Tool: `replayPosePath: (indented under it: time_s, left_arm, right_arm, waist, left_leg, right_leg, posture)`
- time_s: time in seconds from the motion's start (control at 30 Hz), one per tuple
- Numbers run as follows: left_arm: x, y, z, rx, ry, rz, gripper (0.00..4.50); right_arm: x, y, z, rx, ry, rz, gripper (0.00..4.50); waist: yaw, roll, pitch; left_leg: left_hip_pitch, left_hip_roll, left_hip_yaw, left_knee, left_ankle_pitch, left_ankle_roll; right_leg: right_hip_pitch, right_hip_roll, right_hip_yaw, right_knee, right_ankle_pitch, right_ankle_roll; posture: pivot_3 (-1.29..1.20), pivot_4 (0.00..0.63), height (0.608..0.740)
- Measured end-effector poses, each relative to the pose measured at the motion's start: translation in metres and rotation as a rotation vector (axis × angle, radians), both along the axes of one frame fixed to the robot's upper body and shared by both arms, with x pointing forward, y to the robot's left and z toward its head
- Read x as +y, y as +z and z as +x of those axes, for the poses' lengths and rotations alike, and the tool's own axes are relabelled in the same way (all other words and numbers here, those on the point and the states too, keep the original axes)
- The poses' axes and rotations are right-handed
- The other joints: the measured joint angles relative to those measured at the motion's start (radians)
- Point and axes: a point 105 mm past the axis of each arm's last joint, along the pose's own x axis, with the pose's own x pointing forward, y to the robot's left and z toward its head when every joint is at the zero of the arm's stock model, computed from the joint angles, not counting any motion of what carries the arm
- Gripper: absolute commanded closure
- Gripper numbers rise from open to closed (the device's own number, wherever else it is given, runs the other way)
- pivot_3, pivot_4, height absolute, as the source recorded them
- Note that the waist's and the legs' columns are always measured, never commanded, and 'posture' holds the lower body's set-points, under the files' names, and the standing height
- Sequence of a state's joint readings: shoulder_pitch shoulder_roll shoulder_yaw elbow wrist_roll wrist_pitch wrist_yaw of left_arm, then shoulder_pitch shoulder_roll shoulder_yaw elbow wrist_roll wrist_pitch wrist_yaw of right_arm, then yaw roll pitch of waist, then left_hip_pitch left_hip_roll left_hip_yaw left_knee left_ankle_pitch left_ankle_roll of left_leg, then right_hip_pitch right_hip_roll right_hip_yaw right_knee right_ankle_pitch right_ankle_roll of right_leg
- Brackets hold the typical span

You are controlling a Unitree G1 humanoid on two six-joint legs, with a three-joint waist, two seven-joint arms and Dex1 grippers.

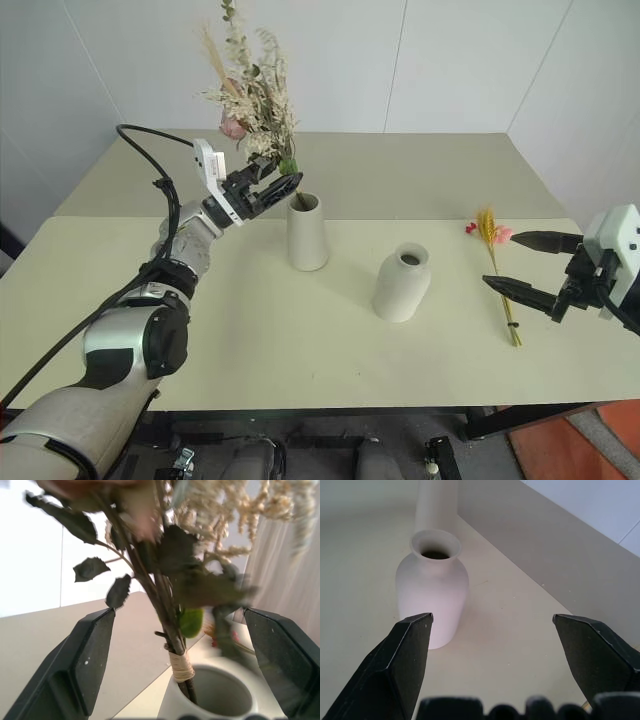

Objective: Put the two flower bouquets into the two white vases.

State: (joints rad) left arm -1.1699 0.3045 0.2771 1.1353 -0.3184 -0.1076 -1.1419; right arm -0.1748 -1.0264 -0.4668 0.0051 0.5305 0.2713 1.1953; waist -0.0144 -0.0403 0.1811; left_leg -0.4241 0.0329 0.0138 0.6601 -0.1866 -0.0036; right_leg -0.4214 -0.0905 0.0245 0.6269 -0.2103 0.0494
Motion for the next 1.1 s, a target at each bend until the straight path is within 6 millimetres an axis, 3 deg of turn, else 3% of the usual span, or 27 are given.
replayPosePath:
  time_s: [0.17,0.33,0.4,0.57,0.7,0.83,0.97,1.1]
  left_arm:
    - [0.016,0.008,-0.009,-0.056,-0.012,0.178,0.05]
    - [0.053,-0.001,-0.028,-0.054,-0.024,0.352,0.05]
    - [0.072,0.001,-0.043,-0.049,-0.042,0.439,0.05]
    - [0.093,0.026,-0.08,-0.089,-0.109,0.632,0.05]
    - [0.084,0.038,-0.107,-0.141,-0.207,0.732,0.05]
    - [0.076,0.029,-0.124,-0.124,-0.278,0.75,0.05]
    - [0.075,0.021,-0.14,-0.102,-0.343,0.704,0.05]
    - [0.074,0.02,-0.151,-0.094,-0.384,0.646,0.05]
  right_arm:
    - [-0.004,-0.001,0.013,0.018,-0.062,0.01,0.0]
    - [-0.023,-0.003,0.04,0.099,-0.281,0.015,0.0]
    - [-0.023,-0.009,0.05,0.166,-0.337,0.002,0.0]
    - [-0.022,-0.028,0.075,0.355,-0.47,-0.069,0.0]
    - [-0.025,-0.041,0.098,0.462,-0.559,-0.044,0.0]
    - [-0.034,-0.055,0.116,0.536,-0.657,-0.046,0.0]
    - [-0.05,-0.068,0.119,0.566,-0.745,-0.089,0.0]
    - [-0.053,-0.084,0.117,0.605,-0.758,-0.106,0.0]
  waist:
    - [-0.001,0.0,0.0]
    - [-0.009,0.001,0.0]
    - [-0.013,0.001,0.0]
    - [-0.015,0.001,0.0]
    - [-0.007,0.001,0.0]
    - [-0.008,0.002,0.0]
    - [-0.012,0.002,0.001]
    - [-0.021,0.002,0.001]
  left_leg:
    - [0.001,0.0,0.0,0.0,0.0,0.0]
    - [0.0,0.001,0.001,0.0,0.0,0.0]
    - [0.0,0.001,0.001,0.0,0.0,0.0]
    - [0.0,0.001,0.002,0.0,0.0,0.0]
    - [-0.001,0.001,0.002,0.0,0.0,0.0]
    - [-0.002,0.001,0.002,-0.001,0.0,0.0]
    - [-0.002,0.001,0.002,-0.001,0.0,0.001]
    - [-0.002,0.001,0.002,-0.001,0.0,0.001]
  right_leg:
    - [0.0,0.0,0.0,0.0,0.0,0.0]
    - [-0.002,0.001,0.002,0.002,0.004,-0.007]
    - [-0.003,0.001,0.002,0.002,0.004,-0.008]
    - [-0.003,0.001,0.002,0.002,0.003,-0.008]
    - [-0.003,0.0,0.002,0.001,0.003,-0.008]
    - [-0.005,0.001,0.002,0.001,0.003,-0.009]
    - [-0.005,0.001,0.002,0.001,0.003,-0.009]
    - [-0.005,0.001,0.002,0.002,0.003,-0.009]
  posture:
    - [0.0,0.15,0.74]
    - [0.0,0.15,0.74]
    - [0.0,0.15,0.74]
    - [0.0,0.15,0.74]
    - [0.0,0.15,0.74]
    - [0.0,0.15,0.74]
    - [0.0,0.15,0.74]
    - [0.0,0.15,0.74]
